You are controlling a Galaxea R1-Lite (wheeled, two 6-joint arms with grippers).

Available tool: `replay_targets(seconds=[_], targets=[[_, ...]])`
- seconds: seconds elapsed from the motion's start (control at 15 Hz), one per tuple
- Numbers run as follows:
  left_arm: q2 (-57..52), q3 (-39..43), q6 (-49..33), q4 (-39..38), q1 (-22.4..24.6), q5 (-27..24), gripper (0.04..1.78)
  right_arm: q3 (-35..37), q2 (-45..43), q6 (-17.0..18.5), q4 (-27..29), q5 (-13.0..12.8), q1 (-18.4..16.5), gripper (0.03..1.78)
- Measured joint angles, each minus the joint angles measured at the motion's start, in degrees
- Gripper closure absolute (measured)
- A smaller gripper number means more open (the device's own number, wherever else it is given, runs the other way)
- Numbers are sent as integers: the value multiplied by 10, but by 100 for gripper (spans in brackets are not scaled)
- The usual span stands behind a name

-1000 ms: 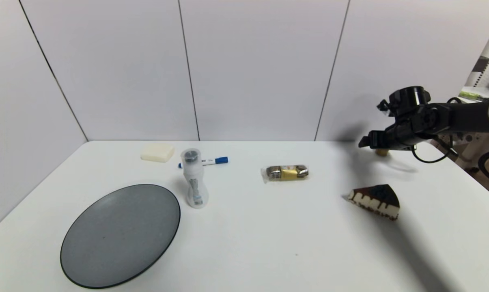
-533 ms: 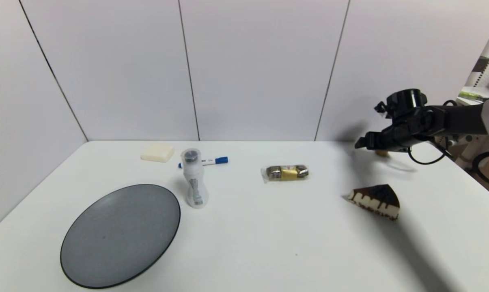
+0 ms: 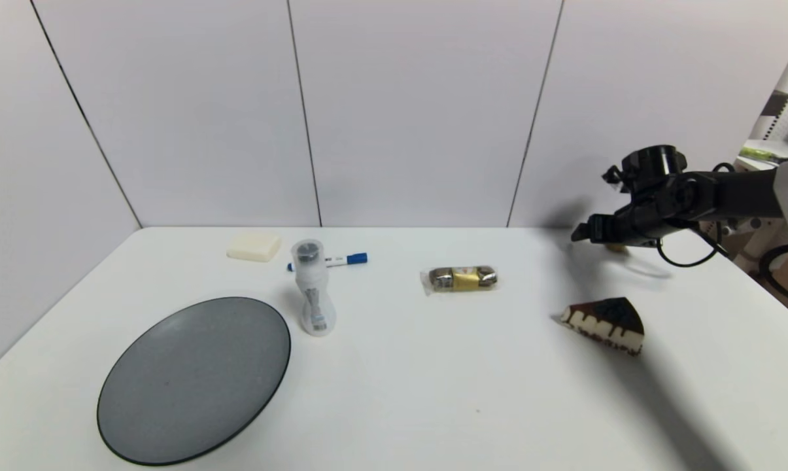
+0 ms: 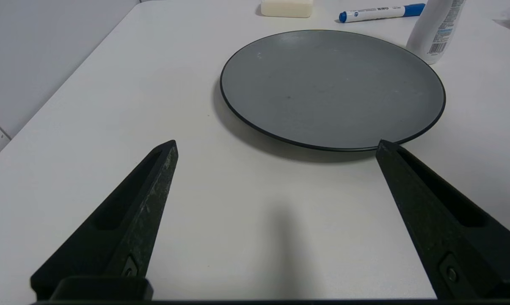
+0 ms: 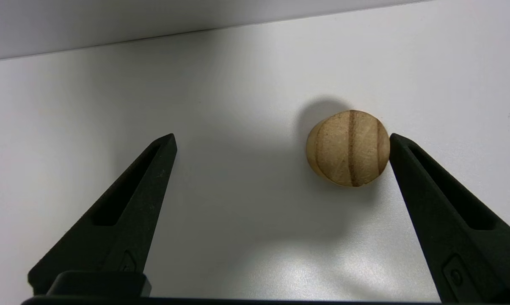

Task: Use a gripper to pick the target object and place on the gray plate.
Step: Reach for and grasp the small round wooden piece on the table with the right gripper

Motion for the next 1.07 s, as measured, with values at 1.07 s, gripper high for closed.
replay_targets(seconds=[1.07], targets=[[0,0,0,0,0,0,13,0,8,-2,-3,0,0,10]])
